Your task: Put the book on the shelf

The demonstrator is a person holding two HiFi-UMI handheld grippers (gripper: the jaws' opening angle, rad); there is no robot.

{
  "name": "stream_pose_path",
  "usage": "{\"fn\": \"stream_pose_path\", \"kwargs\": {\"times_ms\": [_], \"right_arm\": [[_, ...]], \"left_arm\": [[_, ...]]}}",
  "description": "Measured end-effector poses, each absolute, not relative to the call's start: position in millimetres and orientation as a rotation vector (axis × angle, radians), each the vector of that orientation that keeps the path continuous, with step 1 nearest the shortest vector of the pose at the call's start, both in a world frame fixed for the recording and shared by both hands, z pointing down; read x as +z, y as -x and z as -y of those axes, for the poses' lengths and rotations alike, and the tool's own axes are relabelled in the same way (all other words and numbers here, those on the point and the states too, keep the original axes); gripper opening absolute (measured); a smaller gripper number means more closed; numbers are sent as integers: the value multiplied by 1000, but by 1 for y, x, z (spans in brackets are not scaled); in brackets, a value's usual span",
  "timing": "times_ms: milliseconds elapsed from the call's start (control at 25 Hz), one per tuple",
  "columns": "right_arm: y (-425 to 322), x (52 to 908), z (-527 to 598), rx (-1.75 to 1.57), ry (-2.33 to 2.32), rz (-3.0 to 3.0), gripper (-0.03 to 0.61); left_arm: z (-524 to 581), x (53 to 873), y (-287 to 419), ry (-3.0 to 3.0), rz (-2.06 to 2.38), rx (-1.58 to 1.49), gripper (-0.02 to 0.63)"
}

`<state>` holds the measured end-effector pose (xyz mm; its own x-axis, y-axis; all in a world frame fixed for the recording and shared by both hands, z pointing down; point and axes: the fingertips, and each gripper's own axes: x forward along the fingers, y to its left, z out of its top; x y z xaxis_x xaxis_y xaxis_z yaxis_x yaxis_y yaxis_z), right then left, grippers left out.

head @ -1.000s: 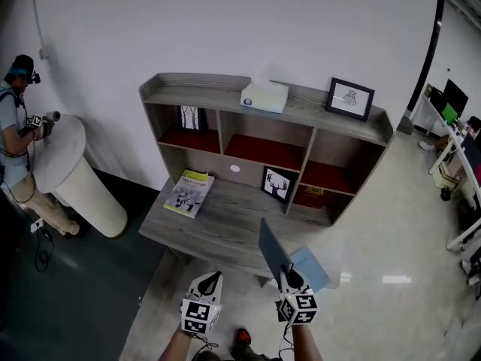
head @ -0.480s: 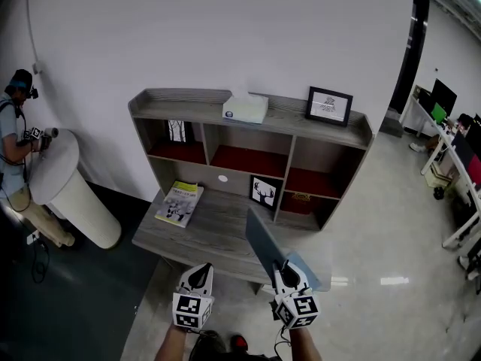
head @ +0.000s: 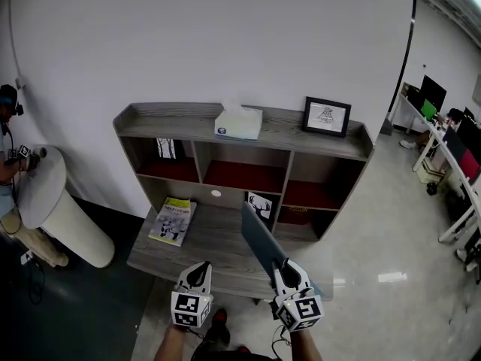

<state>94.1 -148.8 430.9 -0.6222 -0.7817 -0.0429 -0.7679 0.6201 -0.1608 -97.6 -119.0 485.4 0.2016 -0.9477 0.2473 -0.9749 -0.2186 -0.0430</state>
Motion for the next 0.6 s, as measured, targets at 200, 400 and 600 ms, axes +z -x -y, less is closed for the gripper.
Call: {"fn": "stream_pose_path", "kwargs": {"times_ms": [200, 400, 600], "right_arm": [[-64, 406, 187, -115, 1350, -2713, 72], [-35, 383, 221, 106, 1436, -2707, 72], [-11, 357, 244, 348, 1498, -2695, 72]], "left_arm": [[160, 476, 121, -2378, 1834, 333, 6], [196, 471, 150, -2401, 1811, 323, 6], [225, 471, 171, -2423, 1784, 311, 6]]}}
